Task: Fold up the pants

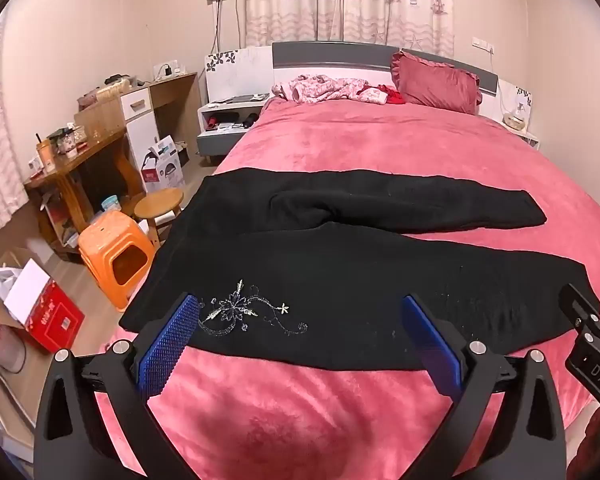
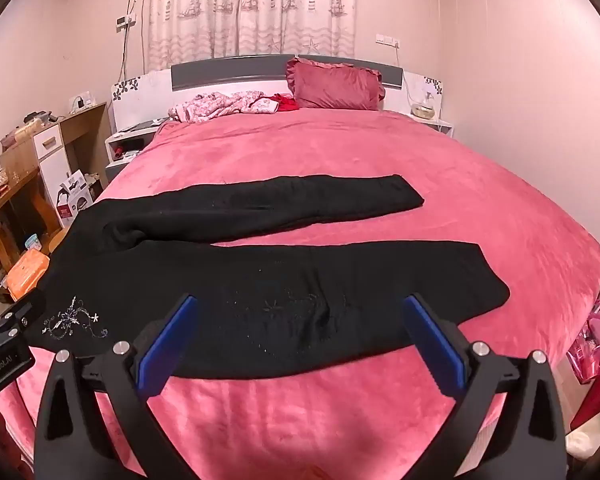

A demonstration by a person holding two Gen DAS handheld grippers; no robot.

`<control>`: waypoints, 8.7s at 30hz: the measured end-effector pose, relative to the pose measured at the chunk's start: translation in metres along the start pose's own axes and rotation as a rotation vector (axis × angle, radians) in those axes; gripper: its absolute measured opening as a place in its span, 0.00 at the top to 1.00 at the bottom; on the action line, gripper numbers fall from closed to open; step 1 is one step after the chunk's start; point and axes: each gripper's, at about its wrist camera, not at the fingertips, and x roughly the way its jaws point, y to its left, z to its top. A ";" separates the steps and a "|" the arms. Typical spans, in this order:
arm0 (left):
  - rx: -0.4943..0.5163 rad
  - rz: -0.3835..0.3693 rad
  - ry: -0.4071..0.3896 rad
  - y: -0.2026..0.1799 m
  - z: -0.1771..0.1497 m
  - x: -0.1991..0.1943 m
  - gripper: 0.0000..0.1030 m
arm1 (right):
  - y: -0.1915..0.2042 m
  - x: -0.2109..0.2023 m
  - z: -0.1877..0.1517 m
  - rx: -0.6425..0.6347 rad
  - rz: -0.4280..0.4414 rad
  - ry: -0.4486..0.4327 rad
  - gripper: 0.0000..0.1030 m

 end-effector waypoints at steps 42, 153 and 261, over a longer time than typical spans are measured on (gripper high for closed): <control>-0.001 -0.009 0.017 0.003 -0.010 0.008 0.03 | -0.002 0.006 -0.003 -0.009 -0.012 0.018 0.02; -0.813 -0.183 0.185 0.230 -0.069 0.155 0.93 | -0.319 0.155 -0.071 0.975 0.232 0.212 0.89; -0.415 0.038 0.216 0.265 0.119 0.349 0.12 | -0.037 0.225 -0.036 0.007 0.152 0.262 0.02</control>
